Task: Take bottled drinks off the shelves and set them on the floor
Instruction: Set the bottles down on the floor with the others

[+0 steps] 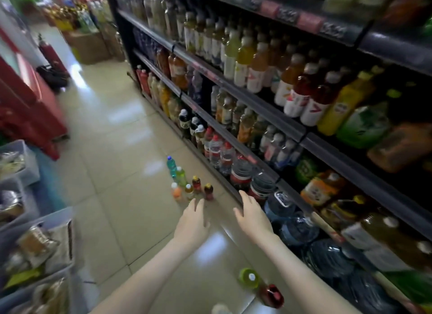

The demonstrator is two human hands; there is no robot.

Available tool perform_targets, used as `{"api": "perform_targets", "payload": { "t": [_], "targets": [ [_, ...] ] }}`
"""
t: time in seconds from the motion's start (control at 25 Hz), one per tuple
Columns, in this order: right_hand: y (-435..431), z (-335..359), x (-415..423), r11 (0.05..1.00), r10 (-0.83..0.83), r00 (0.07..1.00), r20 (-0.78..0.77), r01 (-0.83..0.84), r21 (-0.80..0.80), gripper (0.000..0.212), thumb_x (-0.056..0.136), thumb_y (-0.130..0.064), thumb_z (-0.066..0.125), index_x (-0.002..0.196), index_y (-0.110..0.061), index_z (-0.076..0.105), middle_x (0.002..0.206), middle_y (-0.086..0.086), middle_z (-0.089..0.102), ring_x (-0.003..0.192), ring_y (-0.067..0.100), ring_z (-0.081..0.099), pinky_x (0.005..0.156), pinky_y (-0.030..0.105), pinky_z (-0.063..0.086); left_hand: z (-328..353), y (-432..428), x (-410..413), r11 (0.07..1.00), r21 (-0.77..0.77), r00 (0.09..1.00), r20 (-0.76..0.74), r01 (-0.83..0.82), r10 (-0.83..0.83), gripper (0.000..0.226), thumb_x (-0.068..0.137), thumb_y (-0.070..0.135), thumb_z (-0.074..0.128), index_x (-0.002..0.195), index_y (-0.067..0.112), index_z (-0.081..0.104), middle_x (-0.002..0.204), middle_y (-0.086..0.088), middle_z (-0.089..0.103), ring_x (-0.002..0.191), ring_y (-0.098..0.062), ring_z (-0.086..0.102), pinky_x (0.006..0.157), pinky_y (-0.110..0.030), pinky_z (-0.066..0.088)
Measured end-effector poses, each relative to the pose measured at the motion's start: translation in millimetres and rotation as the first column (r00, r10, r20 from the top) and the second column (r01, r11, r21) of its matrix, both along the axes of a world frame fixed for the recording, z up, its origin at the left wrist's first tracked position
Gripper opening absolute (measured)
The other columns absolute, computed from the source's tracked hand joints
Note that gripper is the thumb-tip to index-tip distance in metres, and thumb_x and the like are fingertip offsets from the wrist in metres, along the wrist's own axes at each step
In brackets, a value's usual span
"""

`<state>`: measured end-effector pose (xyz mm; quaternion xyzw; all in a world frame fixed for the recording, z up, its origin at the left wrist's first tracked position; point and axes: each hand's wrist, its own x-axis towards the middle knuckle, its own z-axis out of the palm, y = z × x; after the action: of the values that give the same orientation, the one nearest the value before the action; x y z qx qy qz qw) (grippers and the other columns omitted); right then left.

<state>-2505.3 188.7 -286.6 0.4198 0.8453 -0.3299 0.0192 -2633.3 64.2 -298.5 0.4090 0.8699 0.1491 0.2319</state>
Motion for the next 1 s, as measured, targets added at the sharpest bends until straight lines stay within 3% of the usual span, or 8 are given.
{"api": "perform_targets", "payload": {
  "t": [0.36, 0.48, 0.6, 0.76, 0.84, 1.0],
  "targets": [
    [135.2, -196.9, -202.2, 0.976, -0.038, 0.977, 0.212, 0.082, -0.2, 0.055, 0.1, -0.018, 0.045, 0.15, -0.013, 0.023, 0.15, 0.011, 0.034, 0.133, 0.027, 0.04, 0.1, 0.03, 0.036, -156.7, 105.5, -210.6, 0.996, -0.08, 0.996, 0.081, -0.039, 0.045, 0.063, 0.094, 0.018, 0.046, 0.15, 0.014, 0.017, 0.157, -0.011, 0.014, 0.142, -0.026, 0.023, 0.109, -0.031, 0.028],
    [175.6, -303.7, -270.5, 0.973, -0.031, 0.959, 0.282, 0.093, -0.211, 0.055, 0.099, -0.017, 0.045, 0.15, -0.014, 0.025, 0.148, 0.01, 0.037, 0.132, 0.026, 0.041, 0.101, 0.03, 0.037, -262.1, 142.5, -273.9, 0.993, -0.053, 0.988, 0.111, -0.102, 0.108, 0.064, 0.085, 0.005, 0.056, 0.145, 0.014, 0.036, 0.148, -0.021, 0.034, 0.132, -0.036, 0.04, 0.101, -0.037, 0.04],
    [196.6, -420.0, -321.3, 0.975, -0.082, 0.952, 0.296, 0.139, -0.175, 0.058, 0.097, -0.014, 0.049, 0.15, -0.014, 0.024, 0.151, 0.01, 0.031, 0.135, 0.027, 0.036, 0.104, 0.029, 0.032, -378.7, 163.6, -311.5, 0.988, -0.084, 0.967, 0.212, -0.128, 0.143, 0.067, 0.083, 0.002, 0.058, 0.144, 0.02, 0.039, 0.147, -0.02, 0.036, 0.133, -0.035, 0.039, 0.102, -0.037, 0.039],
    [209.6, -575.5, -361.6, 0.982, -0.108, 0.942, 0.318, 0.151, -0.113, 0.056, 0.095, -0.015, 0.055, 0.146, -0.013, 0.033, 0.145, 0.016, 0.036, 0.129, 0.034, 0.036, 0.104, 0.036, 0.032, -511.3, 172.6, -340.4, 0.987, 0.003, 0.948, 0.279, -0.16, 0.152, 0.064, 0.078, -0.006, 0.06, 0.138, 0.015, 0.049, 0.137, -0.022, 0.048, 0.119, -0.038, 0.052, 0.092, -0.039, 0.047],
    [211.5, -622.2, -367.6, 0.996, -0.089, 0.921, 0.378, 0.091, 0.013, 0.046, 0.094, -0.016, 0.057, 0.138, -0.009, 0.044, 0.134, 0.022, 0.042, 0.118, 0.04, 0.041, 0.098, 0.044, 0.036, -548.6, 170.7, -345.6, 0.992, 0.034, 0.951, 0.289, -0.121, 0.106, 0.065, 0.076, -0.007, 0.062, 0.136, 0.012, 0.05, 0.134, -0.02, 0.051, 0.116, -0.036, 0.055, 0.092, -0.034, 0.045],
    [209.0, -631.6, -367.1, 0.982, -0.189, 0.907, 0.377, 0.178, 0.063, 0.028, 0.093, -0.013, 0.058, 0.118, -0.002, 0.051, 0.117, 0.023, 0.044, 0.095, 0.04, 0.054, 0.073, 0.037, 0.042, -568.0, 170.7, -343.4, 0.996, 0.043, 0.933, 0.356, -0.077, 0.056, 0.064, 0.083, 0.0, 0.058, 0.142, 0.018, 0.042, 0.143, -0.005, 0.044, 0.124, -0.022, 0.046, 0.092, -0.018, 0.034]
  ]
}}
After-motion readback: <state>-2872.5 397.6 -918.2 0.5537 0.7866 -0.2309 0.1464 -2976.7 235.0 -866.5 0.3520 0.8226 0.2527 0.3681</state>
